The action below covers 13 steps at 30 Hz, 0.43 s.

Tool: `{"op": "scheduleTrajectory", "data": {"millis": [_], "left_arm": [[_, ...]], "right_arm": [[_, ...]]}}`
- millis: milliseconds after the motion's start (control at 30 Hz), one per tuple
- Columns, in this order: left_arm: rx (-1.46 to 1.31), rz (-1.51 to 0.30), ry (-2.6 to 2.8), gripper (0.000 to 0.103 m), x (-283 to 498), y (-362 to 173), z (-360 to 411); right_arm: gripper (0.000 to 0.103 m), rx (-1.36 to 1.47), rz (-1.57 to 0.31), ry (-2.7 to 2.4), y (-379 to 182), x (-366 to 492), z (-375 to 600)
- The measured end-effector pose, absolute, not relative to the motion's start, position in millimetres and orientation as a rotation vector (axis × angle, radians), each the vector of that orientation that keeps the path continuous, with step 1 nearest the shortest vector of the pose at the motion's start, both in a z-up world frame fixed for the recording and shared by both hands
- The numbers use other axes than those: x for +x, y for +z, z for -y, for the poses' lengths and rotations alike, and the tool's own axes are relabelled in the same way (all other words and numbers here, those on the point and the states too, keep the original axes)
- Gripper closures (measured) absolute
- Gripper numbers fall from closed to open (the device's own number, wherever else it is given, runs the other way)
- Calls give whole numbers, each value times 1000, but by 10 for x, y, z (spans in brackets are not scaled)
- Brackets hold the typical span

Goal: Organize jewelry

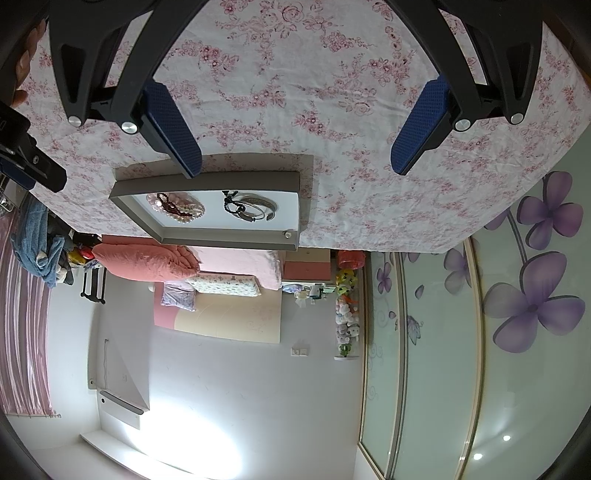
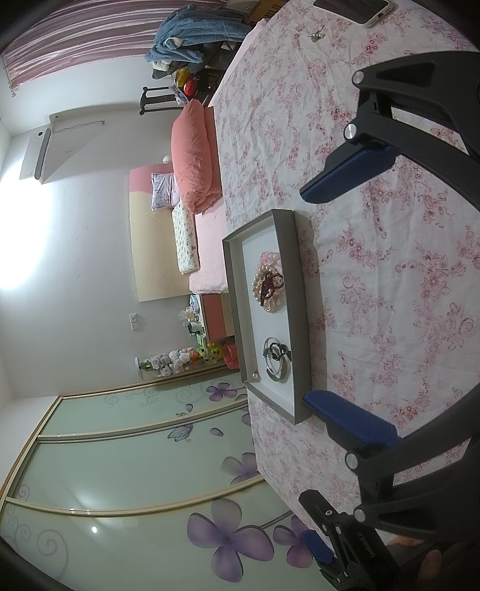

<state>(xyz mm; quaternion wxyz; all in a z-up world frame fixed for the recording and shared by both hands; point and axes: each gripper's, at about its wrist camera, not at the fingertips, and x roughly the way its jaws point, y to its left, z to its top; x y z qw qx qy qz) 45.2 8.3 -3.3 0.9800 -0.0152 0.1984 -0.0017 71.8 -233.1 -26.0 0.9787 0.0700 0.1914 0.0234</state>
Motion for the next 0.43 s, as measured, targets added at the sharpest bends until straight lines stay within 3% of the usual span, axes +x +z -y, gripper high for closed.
{"op": "scheduleTrajectory", "data": {"millis": [433], "left_arm": [[-28,-411,-9,2,478,-13,-70]], "right_arm": [[4,142,-386,47,-254,722,2333]]}}
